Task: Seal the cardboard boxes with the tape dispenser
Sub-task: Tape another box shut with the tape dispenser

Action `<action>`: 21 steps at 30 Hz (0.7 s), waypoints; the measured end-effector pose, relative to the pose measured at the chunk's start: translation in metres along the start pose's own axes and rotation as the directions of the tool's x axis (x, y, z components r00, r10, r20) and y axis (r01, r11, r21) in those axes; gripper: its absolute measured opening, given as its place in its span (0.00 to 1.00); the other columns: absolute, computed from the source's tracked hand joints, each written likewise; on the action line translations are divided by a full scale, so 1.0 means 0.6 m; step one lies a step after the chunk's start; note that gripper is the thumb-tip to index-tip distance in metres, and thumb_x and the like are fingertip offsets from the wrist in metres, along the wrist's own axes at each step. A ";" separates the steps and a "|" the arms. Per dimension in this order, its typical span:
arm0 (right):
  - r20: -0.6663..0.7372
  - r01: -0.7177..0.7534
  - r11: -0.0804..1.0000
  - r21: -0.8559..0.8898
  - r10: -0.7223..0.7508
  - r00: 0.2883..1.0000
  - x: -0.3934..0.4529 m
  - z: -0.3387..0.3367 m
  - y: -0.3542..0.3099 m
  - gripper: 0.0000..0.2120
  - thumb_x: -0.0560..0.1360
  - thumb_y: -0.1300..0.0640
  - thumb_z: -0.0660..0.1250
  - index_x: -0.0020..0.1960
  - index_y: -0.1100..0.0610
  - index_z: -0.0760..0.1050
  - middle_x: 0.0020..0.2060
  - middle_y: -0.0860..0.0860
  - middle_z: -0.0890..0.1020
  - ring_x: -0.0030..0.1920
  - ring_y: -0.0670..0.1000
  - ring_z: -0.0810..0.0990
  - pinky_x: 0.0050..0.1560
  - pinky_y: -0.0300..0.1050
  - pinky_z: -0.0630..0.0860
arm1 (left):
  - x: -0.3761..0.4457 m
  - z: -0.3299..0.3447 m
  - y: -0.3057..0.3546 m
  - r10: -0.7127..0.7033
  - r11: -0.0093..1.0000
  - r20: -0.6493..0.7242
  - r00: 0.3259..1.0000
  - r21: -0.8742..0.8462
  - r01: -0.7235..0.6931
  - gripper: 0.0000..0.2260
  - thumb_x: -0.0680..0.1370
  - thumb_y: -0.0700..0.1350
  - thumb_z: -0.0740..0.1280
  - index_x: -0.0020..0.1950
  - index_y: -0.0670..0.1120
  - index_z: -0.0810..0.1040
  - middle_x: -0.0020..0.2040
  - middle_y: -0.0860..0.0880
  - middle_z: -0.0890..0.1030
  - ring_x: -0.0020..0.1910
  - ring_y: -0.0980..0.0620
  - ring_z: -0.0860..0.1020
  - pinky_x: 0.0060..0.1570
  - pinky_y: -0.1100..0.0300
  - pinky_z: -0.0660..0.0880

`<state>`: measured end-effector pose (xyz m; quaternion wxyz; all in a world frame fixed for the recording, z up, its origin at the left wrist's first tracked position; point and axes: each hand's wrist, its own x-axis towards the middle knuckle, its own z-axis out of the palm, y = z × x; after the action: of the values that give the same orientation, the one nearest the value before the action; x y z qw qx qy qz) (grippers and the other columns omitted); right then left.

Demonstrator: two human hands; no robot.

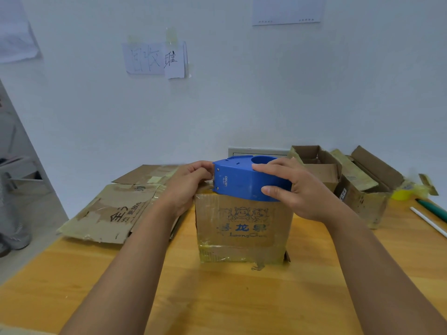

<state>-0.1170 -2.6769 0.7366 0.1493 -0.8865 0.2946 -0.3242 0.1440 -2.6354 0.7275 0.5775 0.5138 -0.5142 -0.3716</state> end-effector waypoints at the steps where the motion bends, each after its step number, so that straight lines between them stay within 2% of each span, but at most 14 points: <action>1: -0.003 0.004 1.000 0.011 -0.004 1.000 0.001 0.000 0.001 0.25 0.80 0.54 0.68 0.65 0.26 0.66 0.60 0.34 0.71 0.64 0.48 0.67 0.67 0.59 0.68 | 0.000 -0.001 -0.001 0.007 1.000 0.006 1.000 0.005 -0.007 0.10 0.80 0.36 0.62 0.51 0.44 0.84 0.48 0.44 0.85 0.46 0.48 0.81 0.43 0.57 0.78; 5: -0.027 0.018 0.998 0.053 -0.017 1.000 0.002 0.002 0.006 0.24 0.79 0.55 0.68 0.64 0.28 0.69 0.60 0.35 0.72 0.65 0.47 0.69 0.66 0.58 0.71 | 0.005 0.003 -0.008 0.044 0.997 -0.057 0.997 0.059 -0.041 0.08 0.81 0.39 0.65 0.52 0.46 0.84 0.50 0.46 0.85 0.54 0.43 0.82 0.58 0.43 0.78; 8: -0.038 0.007 0.997 0.073 -0.005 0.999 0.000 0.000 0.012 0.24 0.79 0.55 0.69 0.65 0.28 0.70 0.60 0.39 0.73 0.64 0.46 0.71 0.63 0.57 0.73 | 0.007 0.006 -0.009 0.059 0.994 -0.107 0.993 0.095 -0.048 0.08 0.81 0.40 0.66 0.52 0.47 0.85 0.51 0.47 0.85 0.56 0.42 0.81 0.61 0.39 0.76; 11: -0.031 0.003 0.998 0.070 -0.001 1.000 0.000 -0.005 0.013 0.24 0.80 0.53 0.68 0.66 0.27 0.69 0.58 0.36 0.72 0.62 0.44 0.71 0.61 0.54 0.74 | 0.007 0.007 -0.010 0.074 0.995 -0.137 0.988 0.081 -0.063 0.08 0.81 0.41 0.66 0.52 0.48 0.85 0.50 0.50 0.86 0.53 0.48 0.82 0.60 0.43 0.77; 14: -0.011 0.016 0.999 0.045 -0.016 1.000 0.006 -0.007 0.006 0.25 0.80 0.52 0.67 0.65 0.24 0.67 0.56 0.33 0.71 0.62 0.43 0.70 0.62 0.52 0.74 | 0.009 0.010 -0.012 0.093 0.994 -0.177 0.980 0.066 -0.083 0.09 0.81 0.40 0.65 0.50 0.49 0.84 0.47 0.50 0.86 0.47 0.53 0.82 0.52 0.50 0.78; 18: -0.006 0.032 0.999 0.007 -0.032 0.999 0.011 -0.008 -0.004 0.26 0.80 0.52 0.67 0.63 0.22 0.66 0.57 0.37 0.71 0.61 0.46 0.70 0.63 0.52 0.72 | 0.009 0.018 -0.016 0.134 0.989 -0.249 0.959 0.090 -0.115 0.10 0.82 0.41 0.64 0.49 0.51 0.84 0.44 0.54 0.85 0.44 0.58 0.82 0.46 0.58 0.78; 21: -0.021 0.053 0.998 -0.034 -0.054 0.998 0.021 -0.009 -0.013 0.24 0.80 0.52 0.66 0.65 0.25 0.67 0.55 0.40 0.72 0.59 0.44 0.70 0.61 0.46 0.69 | 0.006 0.023 -0.015 0.164 0.984 -0.292 0.942 0.115 -0.135 0.09 0.82 0.42 0.64 0.51 0.51 0.84 0.45 0.56 0.85 0.46 0.59 0.82 0.44 0.63 0.76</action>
<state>-0.1097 -2.6790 0.7500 0.1227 -0.8929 0.2776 -0.3327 0.1319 -2.6435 0.7184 0.6506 0.5503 -0.4749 -0.2199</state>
